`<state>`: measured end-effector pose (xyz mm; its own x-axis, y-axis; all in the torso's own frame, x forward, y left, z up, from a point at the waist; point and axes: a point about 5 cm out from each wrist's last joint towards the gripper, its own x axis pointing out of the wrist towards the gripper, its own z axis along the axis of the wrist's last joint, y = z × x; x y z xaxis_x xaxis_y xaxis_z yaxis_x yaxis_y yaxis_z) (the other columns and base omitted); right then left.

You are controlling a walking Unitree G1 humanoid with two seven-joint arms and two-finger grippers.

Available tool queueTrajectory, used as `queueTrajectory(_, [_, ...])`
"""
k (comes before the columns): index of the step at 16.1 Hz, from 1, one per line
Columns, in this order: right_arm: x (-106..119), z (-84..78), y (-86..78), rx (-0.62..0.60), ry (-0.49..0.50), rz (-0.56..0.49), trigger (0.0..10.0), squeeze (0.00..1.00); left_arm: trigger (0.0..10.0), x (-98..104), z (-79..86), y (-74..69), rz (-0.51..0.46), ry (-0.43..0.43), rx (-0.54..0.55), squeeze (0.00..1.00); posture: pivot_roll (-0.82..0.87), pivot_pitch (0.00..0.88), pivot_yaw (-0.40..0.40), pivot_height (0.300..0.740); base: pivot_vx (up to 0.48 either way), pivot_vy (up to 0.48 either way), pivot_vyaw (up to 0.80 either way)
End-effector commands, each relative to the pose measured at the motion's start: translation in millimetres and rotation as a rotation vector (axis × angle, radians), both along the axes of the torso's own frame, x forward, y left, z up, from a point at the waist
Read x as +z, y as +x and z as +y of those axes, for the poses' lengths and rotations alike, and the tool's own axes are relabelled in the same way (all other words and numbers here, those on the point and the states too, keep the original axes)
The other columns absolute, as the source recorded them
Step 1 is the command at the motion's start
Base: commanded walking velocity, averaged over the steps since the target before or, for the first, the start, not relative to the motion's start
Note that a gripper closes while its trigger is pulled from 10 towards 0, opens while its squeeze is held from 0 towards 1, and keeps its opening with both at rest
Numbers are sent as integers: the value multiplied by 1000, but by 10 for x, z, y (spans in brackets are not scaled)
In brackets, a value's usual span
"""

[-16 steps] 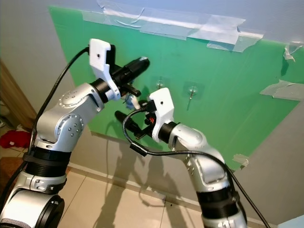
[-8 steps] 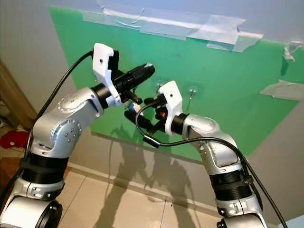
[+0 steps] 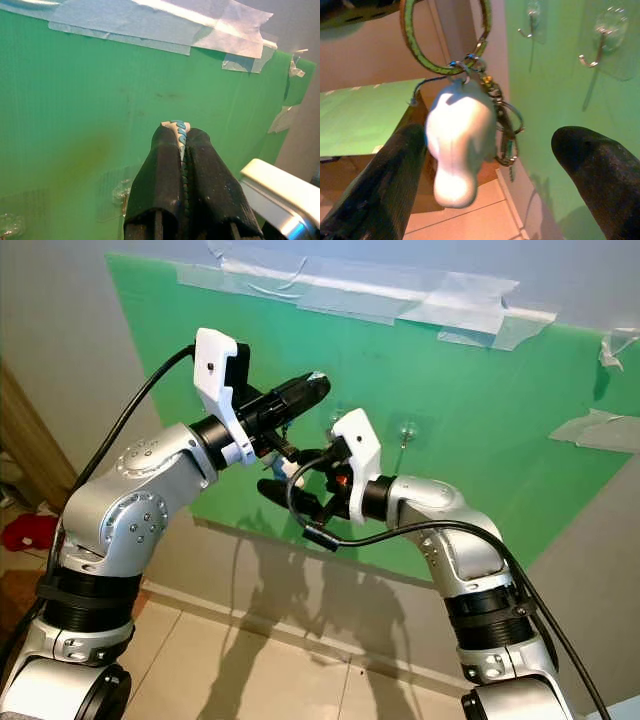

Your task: Hang keys on a hook

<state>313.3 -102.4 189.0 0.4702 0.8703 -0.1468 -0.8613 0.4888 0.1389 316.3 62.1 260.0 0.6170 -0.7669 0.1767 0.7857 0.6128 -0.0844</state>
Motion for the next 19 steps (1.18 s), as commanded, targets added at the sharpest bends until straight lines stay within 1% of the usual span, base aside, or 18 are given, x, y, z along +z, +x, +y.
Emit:
queueTrajectory(1, [36,3,16,19,-17,-18,10000,0,0,31,-1,-30,-13,-5,-15,0,-30,0,17,740,0,0,0])
queueTrajectory(3, [13,5,13,28,-26,-15,10000,0,0,38,-3,-33,-14,-5,-17,0,-29,0,16,740,0,0,0])
queueTrajectory(4, [1,6,9,37,-30,-13,8118,0,0,43,-6,-34,-14,-6,-18,0,-29,0,15,740,0,0,0])
queueTrajectory(5, [-7,9,-2,56,-29,-11,0,0,0,51,-14,-38,-16,-8,-22,0,-29,0,14,740,0,0,0])
queueTrajectory(7, [-13,17,-30,96,-36,-6,0,0,0,61,-23,-41,-19,-11,-27,0,-27,0,12,740,0,0,0])
queueTrajectory(11, [5,24,-26,103,-45,-19,0,0,0,47,-51,-58,-14,-9,-41,0,-27,0,10,740,0,0,0])
queueTrajectory(13, [20,37,-12,97,-49,-30,0,0,0,5,-71,-64,-4,1,-48,0,-26,0,9,740,0,0,0])
queueTrajectory(14, [30,41,16,75,-53,-38,10000,0,0,-25,-81,-63,3,8,-48,0,-27,0,9,740,0,0,0])
queueTrajectory(19, [71,42,63,42,-39,-50,10000,0,0,-48,-102,-69,10,13,-59,0,-30,0,10,740,0,0,0])
